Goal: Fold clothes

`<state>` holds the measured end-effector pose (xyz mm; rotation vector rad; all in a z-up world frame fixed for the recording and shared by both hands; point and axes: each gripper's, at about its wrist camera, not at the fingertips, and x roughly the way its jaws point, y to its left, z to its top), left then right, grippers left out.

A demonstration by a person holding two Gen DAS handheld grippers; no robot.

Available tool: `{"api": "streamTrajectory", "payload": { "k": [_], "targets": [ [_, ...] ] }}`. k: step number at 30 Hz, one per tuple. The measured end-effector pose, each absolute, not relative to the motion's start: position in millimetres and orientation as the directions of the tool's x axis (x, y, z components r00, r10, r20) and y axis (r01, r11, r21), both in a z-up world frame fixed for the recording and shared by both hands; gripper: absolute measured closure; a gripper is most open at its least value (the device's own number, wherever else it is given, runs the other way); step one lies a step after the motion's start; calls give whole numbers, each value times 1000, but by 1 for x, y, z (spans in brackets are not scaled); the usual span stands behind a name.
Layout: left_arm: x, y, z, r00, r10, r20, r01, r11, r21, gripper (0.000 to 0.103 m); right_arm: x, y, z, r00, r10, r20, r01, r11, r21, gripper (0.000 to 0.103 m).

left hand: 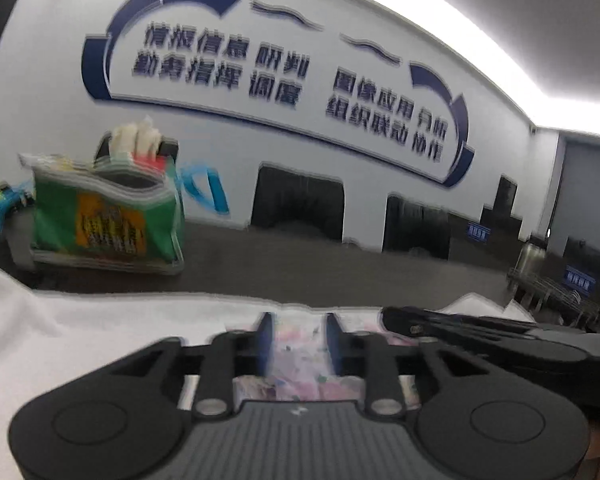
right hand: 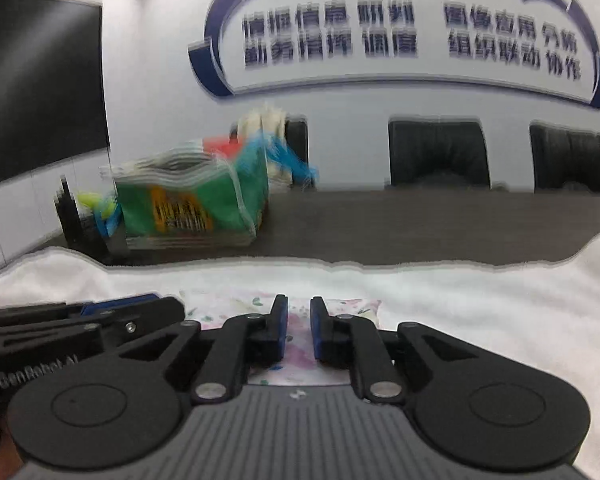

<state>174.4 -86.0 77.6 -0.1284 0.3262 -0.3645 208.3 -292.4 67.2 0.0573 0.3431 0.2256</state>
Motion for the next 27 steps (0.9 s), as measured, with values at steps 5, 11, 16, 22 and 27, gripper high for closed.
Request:
{"api": "streamTrajectory", "payload": {
  "k": [5,11,16,22,27],
  "targets": [
    [112,-45,126,878,-404,-255,378,914,-149,31,123,-282,128,966,195,-167,-198,980,0,59],
    [30,23,75,811,-315,-493,278,949,-148,15,42,-238,104,911,228,-343,-230,973,35,21],
    [14,45,19,727,-179,-662,77,981,-181,15,15,-191,44,802,249,-543,-198,968,151,11],
    [-13,46,12,771,-92,-630,57,996,-75,14,-6,-156,14,757,229,-612,-191,973,127,1],
    [-17,39,9,782,-39,-623,44,999,-7,8,-11,-142,5,750,170,-639,-184,982,45,1]
  ]
}}
